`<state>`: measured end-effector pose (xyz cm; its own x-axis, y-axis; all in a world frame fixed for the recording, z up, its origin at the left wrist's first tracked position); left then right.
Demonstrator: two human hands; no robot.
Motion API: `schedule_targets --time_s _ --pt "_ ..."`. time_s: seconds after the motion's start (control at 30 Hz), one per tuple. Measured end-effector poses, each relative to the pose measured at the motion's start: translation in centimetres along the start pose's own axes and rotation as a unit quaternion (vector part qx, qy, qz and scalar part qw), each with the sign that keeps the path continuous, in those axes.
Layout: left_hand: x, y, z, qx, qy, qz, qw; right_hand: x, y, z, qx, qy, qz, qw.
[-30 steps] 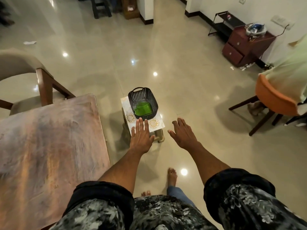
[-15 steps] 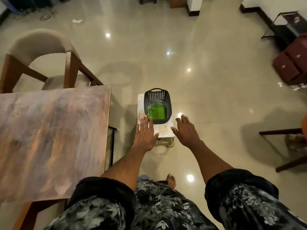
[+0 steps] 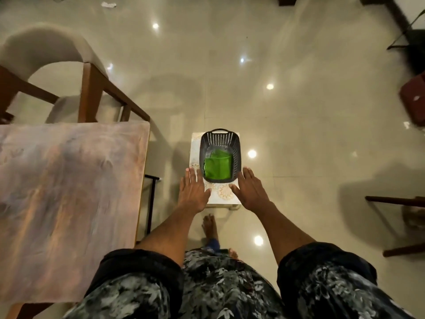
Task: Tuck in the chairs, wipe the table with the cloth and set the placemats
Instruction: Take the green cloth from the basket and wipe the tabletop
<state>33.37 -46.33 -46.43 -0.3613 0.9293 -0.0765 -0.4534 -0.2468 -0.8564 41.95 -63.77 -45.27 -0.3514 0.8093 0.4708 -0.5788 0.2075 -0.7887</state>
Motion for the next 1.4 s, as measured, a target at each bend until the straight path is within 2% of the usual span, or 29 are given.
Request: schedule_targets --time_s 0.17,0.27,0.43,0.77,0.87,1.07,1.2,1.3,1.4 --pt "-4.6 -1.8 -5.1 -0.003 0.047 0.029 0.998 -2.7 -3.8 -3.9 -0.027 0.013 -0.002 1.000" --pt "-5.2 -2.4 -6.8 0.009 0.049 0.036 0.998 -2.9 -4.2 -5.5 -0.009 0.020 0.000 1.000" --pt "-4.0 -1.5 -8.4 0.031 0.017 0.041 0.999 -3.2 -3.3 -7.4 0.048 0.025 -0.005 0.999" --pt "0.5 -1.8 -9.4 0.034 -0.085 0.072 0.993 -0.2 0.3 -14.9 0.103 -0.048 0.005 0.994" --pt "0.4 -0.5 -12.2 0.047 -0.081 0.106 0.990 0.1 2.0 -17.7 0.111 -0.066 0.007 0.992" --pt "-0.4 6.2 -21.0 0.066 -0.036 0.144 0.987 -5.3 8.8 -23.9 0.145 -0.034 0.029 0.988" --pt "-1.8 9.8 -26.2 0.040 0.000 0.147 0.988 -8.6 12.7 -28.7 0.156 -0.011 0.043 0.987" --pt "-1.4 11.6 -30.5 0.037 -0.036 0.193 0.980 -10.0 13.5 -31.9 0.136 0.023 0.037 0.990" --pt "-0.2 14.1 -34.6 0.079 -0.077 0.227 0.968 -11.9 14.6 -34.8 0.129 0.067 0.026 0.989"
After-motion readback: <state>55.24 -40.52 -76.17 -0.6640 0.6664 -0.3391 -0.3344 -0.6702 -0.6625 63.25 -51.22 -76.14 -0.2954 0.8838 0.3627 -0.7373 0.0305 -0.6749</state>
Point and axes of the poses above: each hand's wrist, its own z-axis away from the middle knuckle, its own y-axis out of the palm, x = y × z, the point moved 7 cm from there along -z, towards the middle knuckle, and after that the axes turned 9 degrees about -z, right-handed, at the moved point
